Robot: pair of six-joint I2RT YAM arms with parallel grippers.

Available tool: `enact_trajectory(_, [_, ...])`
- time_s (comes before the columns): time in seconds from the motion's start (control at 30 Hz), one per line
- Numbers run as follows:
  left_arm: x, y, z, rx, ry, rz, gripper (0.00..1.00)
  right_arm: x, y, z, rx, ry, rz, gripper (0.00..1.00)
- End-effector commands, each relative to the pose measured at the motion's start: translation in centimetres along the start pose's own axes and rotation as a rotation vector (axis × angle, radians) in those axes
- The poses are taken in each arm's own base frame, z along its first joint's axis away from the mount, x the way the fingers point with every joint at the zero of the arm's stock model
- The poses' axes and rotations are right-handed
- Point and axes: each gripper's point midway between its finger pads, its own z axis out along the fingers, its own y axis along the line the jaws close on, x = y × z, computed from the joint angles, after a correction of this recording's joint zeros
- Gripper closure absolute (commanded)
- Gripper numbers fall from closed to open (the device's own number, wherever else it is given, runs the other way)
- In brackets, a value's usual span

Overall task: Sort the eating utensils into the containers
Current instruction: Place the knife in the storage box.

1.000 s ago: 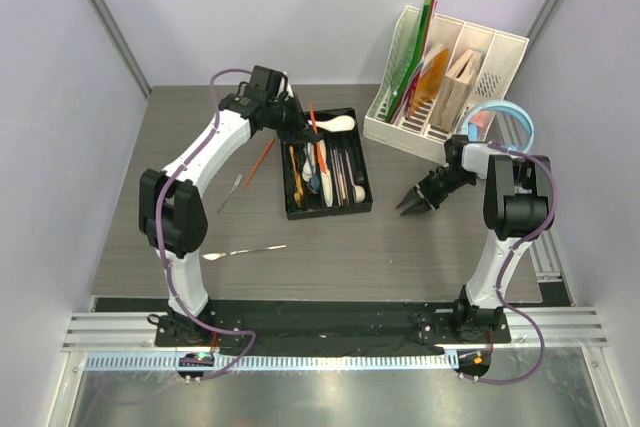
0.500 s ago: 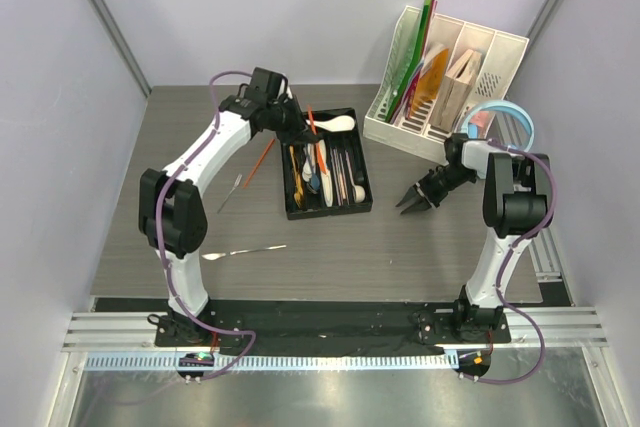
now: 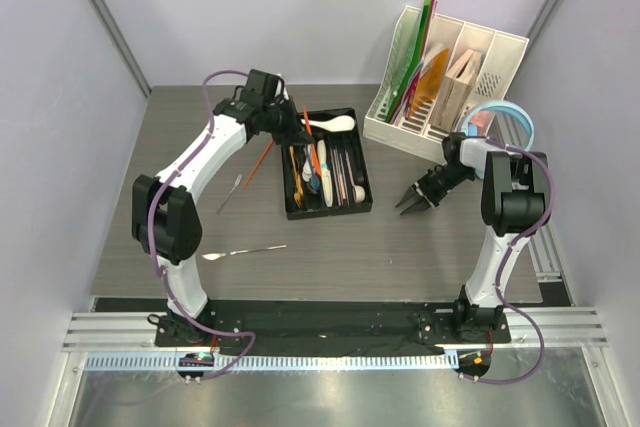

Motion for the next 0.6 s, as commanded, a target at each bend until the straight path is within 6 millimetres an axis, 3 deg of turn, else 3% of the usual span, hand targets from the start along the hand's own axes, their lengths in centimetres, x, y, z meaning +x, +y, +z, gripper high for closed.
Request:
enact_trajectory(0.0, [-1.33, -1.24, -1.79, 0.036, -0.069, 0.048, 1.0, 0.61, 0.41, -0.11, 0.015, 0.013, 0.01, 0.7])
enact_trajectory(0.57, [-1.31, -1.71, -1.68, 0.059, -0.063, 0.039, 1.0, 0.96, 0.11, 0.09, 0.025, 0.017, 0.01, 0.7])
